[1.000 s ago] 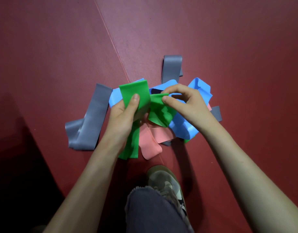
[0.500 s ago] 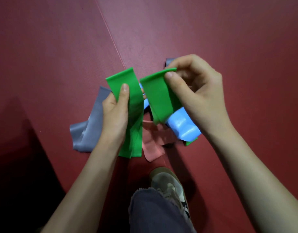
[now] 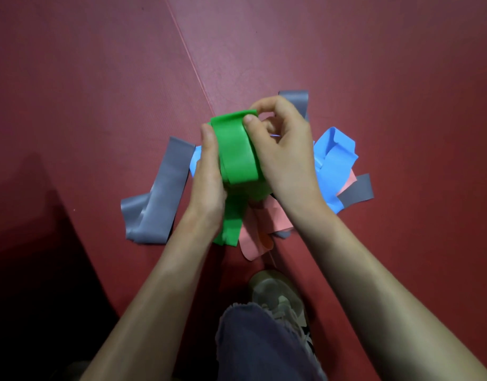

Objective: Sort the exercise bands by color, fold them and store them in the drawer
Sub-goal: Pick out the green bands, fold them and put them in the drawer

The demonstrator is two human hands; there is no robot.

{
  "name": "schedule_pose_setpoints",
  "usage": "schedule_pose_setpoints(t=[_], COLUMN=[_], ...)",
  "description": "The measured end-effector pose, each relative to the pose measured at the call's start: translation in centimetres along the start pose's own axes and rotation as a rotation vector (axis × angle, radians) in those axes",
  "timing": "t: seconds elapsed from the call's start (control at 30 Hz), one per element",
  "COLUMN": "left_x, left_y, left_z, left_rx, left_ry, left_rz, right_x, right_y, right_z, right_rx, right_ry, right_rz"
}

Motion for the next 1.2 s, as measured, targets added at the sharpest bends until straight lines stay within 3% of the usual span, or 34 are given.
schedule_pose_setpoints(t=[0.17,0.3,0.37,0.63,0.8,0.9,1.03,1.13,1.2], left_x=[0.2,0.1,0.1,-1.1,-0.6,-0.8,-1.3,-1.3,-1.3], left_y=[-0.3,-0.5,-0.8,-1.2,-1.1,-1.2,-1.3,-1.4,-1.5], left_z=[1.0,2.0,2.5,5.7,6.1,6.7,7.8,8.0,8.0], left_rx=[0.149,0.195,0.208,0.24,0.261,0.285,0.318,0.313,0.312], left_ry=[0.207,0.131,0.109,0.096,0.096,0.104,0.121,0.109,0.101], left_rz=[-0.01,0.028,0.037,0.018,0.027,0.042,0.044,0.045,0.042], right_x=[0.0,0.3,0.4,1.4,2.7,3.7,4.3,5.6,6.1], right_y=[0.0,-0.7,-1.0,-2.4,-2.6,-3.6,-5.4,-7.1,-7.9], right_z=[-0.1,0.7,1.5,6.5,5.7,4.7,3.6,4.1,4.9], right_rx=[-0.014,0.127,0.166,0.119,-0.171,-0.228,-0.126,0.081,0.199], right_ry=[-0.055,0.307,0.36,-0.27,-0.757,-0.867,-0.654,-0.16,0.015], right_rz=[-0.017,-0.111,-0.147,-0.454,-0.544,-0.551,-0.576,-0.699,-0.706])
Point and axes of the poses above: each hand's wrist, its own y-axis towards the middle knuckle, its own x-axis out of the palm, z = x × y, the point moved 8 cm from there along y, towards the middle knuckle, and after that the axes turned 1 degree about x, right-handed, at the moved point
